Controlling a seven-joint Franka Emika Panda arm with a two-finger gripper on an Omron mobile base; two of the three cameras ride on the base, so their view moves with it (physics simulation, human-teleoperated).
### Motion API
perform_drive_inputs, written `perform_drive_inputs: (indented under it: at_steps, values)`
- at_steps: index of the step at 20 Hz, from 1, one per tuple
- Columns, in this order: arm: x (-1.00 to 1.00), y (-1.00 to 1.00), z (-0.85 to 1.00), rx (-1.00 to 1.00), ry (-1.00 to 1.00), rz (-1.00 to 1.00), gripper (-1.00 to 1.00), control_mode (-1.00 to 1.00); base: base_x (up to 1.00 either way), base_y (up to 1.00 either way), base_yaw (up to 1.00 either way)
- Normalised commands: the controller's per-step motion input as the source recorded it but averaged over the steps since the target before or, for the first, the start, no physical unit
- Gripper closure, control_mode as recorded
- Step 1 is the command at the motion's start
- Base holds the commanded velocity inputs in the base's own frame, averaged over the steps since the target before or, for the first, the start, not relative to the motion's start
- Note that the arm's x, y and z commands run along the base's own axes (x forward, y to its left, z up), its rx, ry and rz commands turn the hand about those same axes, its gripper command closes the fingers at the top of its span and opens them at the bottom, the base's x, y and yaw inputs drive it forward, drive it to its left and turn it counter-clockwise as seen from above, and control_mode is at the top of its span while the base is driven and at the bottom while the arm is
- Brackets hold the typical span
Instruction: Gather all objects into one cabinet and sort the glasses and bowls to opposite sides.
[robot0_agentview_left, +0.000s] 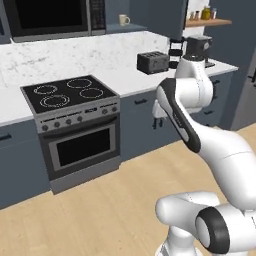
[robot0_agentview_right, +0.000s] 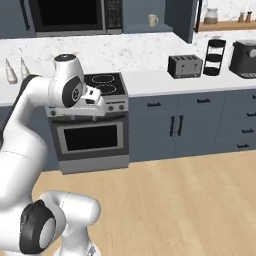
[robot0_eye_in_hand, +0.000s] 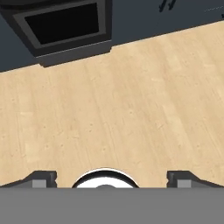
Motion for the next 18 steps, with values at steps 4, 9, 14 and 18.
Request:
perform_drive_inputs:
  at_steps: [4,9,14,18]
  values:
    - [0.0,0.0,0.0,0.0,0.0,0.0,-1.0,1.0,1.0,0.04,0.0]
    - [0.0,0.0,0.0,0.0,0.0,0.0,-1.0,1.0,1.0,0.04,0.0]
    - [0.0,0.0,0.0,0.0,0.0,0.0,-1.0,1.0,0.99,0.01,0.0]
    - [0.0,0.0,0.0,0.0,0.0,0.0,-1.0,1.0,0.82,-0.52,0.01]
